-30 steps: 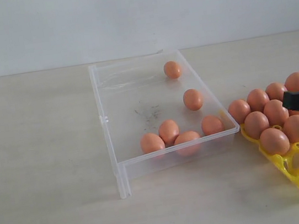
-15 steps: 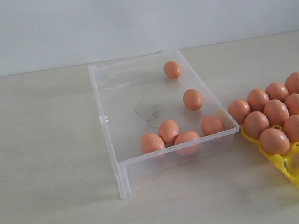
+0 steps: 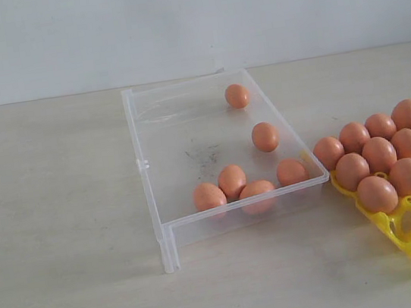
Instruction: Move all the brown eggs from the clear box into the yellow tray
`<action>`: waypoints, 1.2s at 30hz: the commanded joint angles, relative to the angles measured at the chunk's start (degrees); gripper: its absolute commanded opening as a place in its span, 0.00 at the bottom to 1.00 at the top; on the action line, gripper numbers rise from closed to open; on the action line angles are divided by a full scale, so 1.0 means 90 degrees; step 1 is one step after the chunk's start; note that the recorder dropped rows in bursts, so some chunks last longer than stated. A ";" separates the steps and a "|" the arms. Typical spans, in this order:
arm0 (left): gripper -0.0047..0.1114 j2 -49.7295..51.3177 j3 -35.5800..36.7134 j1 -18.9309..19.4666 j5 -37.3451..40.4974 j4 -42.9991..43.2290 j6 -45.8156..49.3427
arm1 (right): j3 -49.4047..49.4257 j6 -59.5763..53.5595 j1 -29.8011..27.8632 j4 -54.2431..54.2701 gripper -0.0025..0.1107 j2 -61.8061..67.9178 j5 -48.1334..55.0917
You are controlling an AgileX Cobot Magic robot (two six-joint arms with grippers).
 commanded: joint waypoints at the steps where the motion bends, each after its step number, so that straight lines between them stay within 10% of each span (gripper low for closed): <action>1: 0.71 -0.0025 0.0026 -0.0039 -0.0043 -0.0042 -0.0050 | -0.0033 0.1332 0.0031 -0.0060 0.02 -0.0052 0.0706; 36: 0.71 -0.0025 0.0026 -0.0039 -0.0043 -0.0042 -0.0050 | -0.0033 0.0531 0.0031 -0.1437 0.02 -0.0052 0.3284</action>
